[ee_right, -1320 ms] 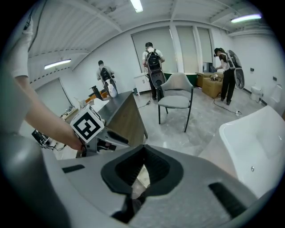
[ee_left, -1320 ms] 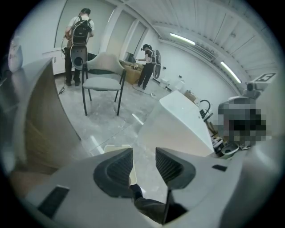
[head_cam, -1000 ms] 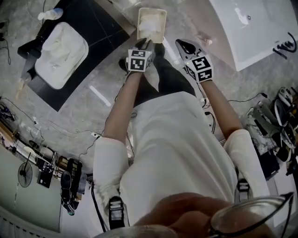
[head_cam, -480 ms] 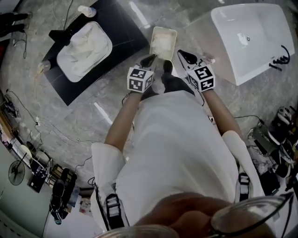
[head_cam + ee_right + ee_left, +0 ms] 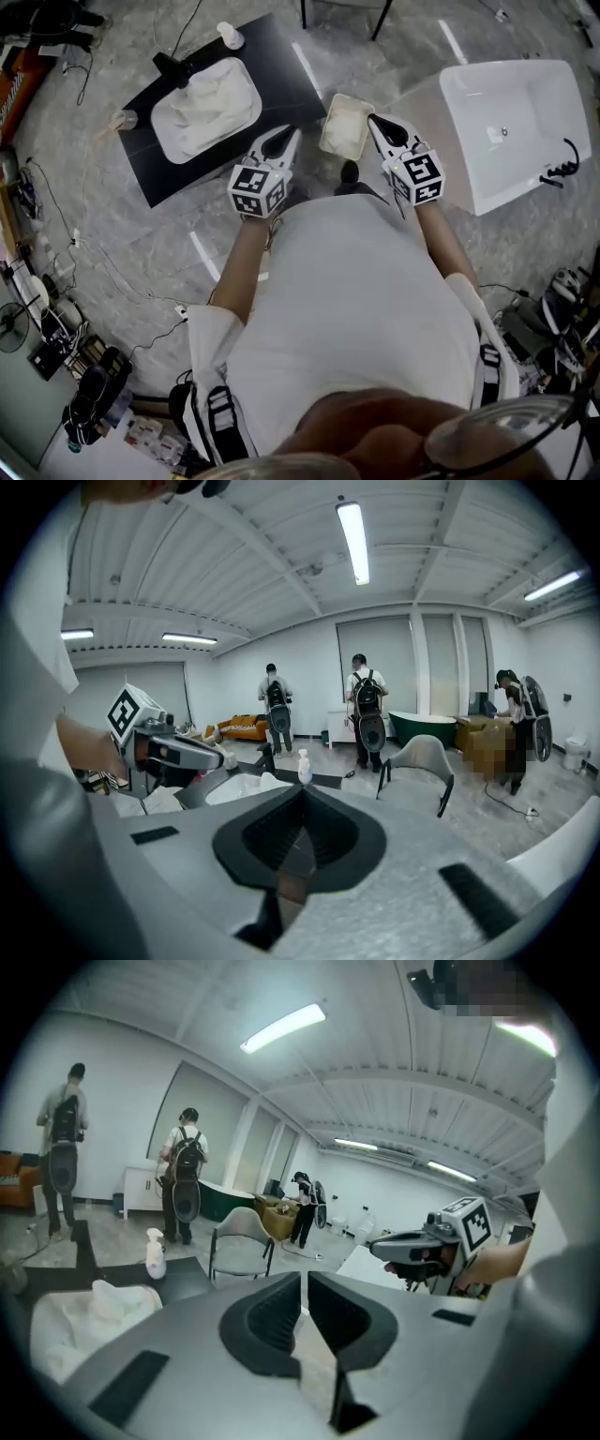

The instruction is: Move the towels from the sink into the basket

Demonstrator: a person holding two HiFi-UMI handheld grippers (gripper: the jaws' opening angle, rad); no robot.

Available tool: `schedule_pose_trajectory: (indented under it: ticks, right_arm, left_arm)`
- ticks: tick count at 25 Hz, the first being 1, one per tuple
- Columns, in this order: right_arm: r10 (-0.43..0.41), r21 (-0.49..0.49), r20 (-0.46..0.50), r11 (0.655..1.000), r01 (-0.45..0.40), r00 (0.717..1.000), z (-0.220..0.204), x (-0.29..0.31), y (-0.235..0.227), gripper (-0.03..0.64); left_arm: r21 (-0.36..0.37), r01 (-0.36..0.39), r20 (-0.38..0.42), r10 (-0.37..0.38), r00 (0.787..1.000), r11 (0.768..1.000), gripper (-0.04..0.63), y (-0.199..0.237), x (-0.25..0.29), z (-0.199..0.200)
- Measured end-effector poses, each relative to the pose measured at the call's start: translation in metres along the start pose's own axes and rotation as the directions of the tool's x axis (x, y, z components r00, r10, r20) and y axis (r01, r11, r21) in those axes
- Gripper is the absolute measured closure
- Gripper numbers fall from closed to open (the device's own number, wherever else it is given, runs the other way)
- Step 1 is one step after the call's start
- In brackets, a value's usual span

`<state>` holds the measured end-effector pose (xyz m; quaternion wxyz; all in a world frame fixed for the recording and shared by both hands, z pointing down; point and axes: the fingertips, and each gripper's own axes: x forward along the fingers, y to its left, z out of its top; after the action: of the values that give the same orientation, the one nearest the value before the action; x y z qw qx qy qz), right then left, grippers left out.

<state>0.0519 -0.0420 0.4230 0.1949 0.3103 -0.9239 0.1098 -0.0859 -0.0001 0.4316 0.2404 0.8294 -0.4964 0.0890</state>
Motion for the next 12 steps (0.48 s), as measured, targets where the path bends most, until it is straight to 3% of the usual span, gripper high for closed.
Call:
schedule_pose_trajectory:
  ticks: [7, 12]
  right_arm:
    - [0.002, -0.026, 0.090, 1.000, 0.001, 0.996, 0.033, 0.006, 0.012, 0.620]
    - [0.039, -0.070, 0.127, 0.997, -0.030, 0.991, 0.049, 0.011, 0.028, 0.620]
  left_arm:
    - [0.043, -0.100, 0.131, 0.093, 0.987, 0.994, 0.566, 0.026, -0.054, 0.034]
    - [0.025, -0.140, 0.175, 0.133, 0.975, 0.990, 0.569, 0.038, -0.072, 0.037]
